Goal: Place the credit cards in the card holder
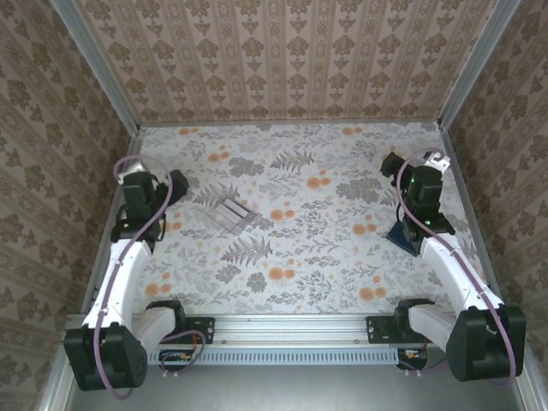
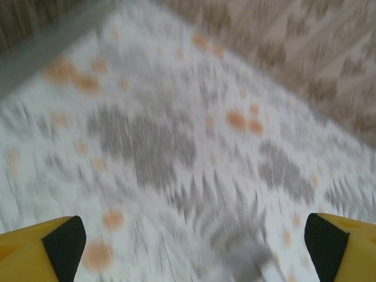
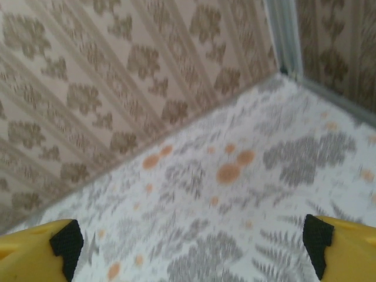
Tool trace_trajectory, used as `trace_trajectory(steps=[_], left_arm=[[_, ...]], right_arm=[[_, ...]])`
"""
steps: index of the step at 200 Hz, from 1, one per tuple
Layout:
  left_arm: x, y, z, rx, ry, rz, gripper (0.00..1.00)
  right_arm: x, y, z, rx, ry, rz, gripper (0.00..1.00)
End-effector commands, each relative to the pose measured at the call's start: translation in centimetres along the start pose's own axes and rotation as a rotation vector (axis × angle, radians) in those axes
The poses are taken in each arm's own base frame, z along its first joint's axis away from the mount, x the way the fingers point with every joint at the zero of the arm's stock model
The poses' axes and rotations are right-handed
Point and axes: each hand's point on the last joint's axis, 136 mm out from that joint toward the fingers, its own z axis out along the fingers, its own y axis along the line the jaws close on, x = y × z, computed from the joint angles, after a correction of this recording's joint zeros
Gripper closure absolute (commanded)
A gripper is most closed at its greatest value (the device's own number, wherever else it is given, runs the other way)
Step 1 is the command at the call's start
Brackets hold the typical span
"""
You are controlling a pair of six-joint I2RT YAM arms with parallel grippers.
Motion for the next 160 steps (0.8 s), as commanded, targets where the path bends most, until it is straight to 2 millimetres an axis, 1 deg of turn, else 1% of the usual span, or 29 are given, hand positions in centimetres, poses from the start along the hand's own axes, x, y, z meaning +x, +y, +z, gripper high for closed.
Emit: trace_trajectory(steps=[1,12,17,24,32,49,56,70,82,99,121,137,160], left_arm=[[9.2,0.6,-1.8,-0.086,0.319,-0.078,0.01],[10.9,0.1,-2.2,-0.098,0.365,-0.083,0.05],[11.6,-0.2,-2.1,-0.092,0.381,-0.095,0.05],[12.3,-0.5,-2.0,-0.087,0.4,-0.107,0.08],[13.0,-0.4,-1.9,-0.111,0.418,-0.113,0.12],[13.4,0.6,-1.6,-0.199,0.419,-0.102,0.27],[13.5,0.6,-1.2,-0.217,0.418,-0.097,0.32],[13.7,0.2,-0.2,-0.231,0.434,-0.089,0.38],[13.9,0.4,0.2,-0.285,0.465,-0.087,0.43],[14.1,0.1,1.0,-0.319,0.487,-0.057,0.43],[14.1,-1.6,2.4,-0.252,0.485,-0.075,0.42],[13.6,-2.7,2.3,-0.229,0.485,-0.081,0.41],[13.6,-2.6,2.3,-0.244,0.475,-0.088,0.4]], right_arm=[[5.1,0.8,-0.1,-0.035,0.197,0.02,0.02],[6.2,1.7,-0.1,-0.076,0.236,-0.018,0.04],[6.6,2.0,-0.2,-0.087,0.249,-0.035,0.05],[7.1,2.2,-0.3,-0.09,0.261,-0.054,0.05],[7.5,2.1,-0.3,-0.087,0.267,-0.063,0.05],[7.8,2.1,-0.1,-0.086,0.279,-0.063,0.05],[7.8,2.2,-0.1,-0.089,0.286,-0.068,0.04],[7.9,2.3,-0.1,-0.09,0.296,-0.071,0.04],[7.9,2.2,-0.1,-0.087,0.296,-0.064,0.04],[8.0,2.5,-0.1,-0.1,0.301,-0.062,0.04],[8.1,2.8,-0.2,-0.111,0.312,-0.062,0.04],[8.0,2.8,-0.2,-0.113,0.309,-0.054,0.04],[8.1,3.1,-0.2,-0.121,0.322,-0.057,0.04]])
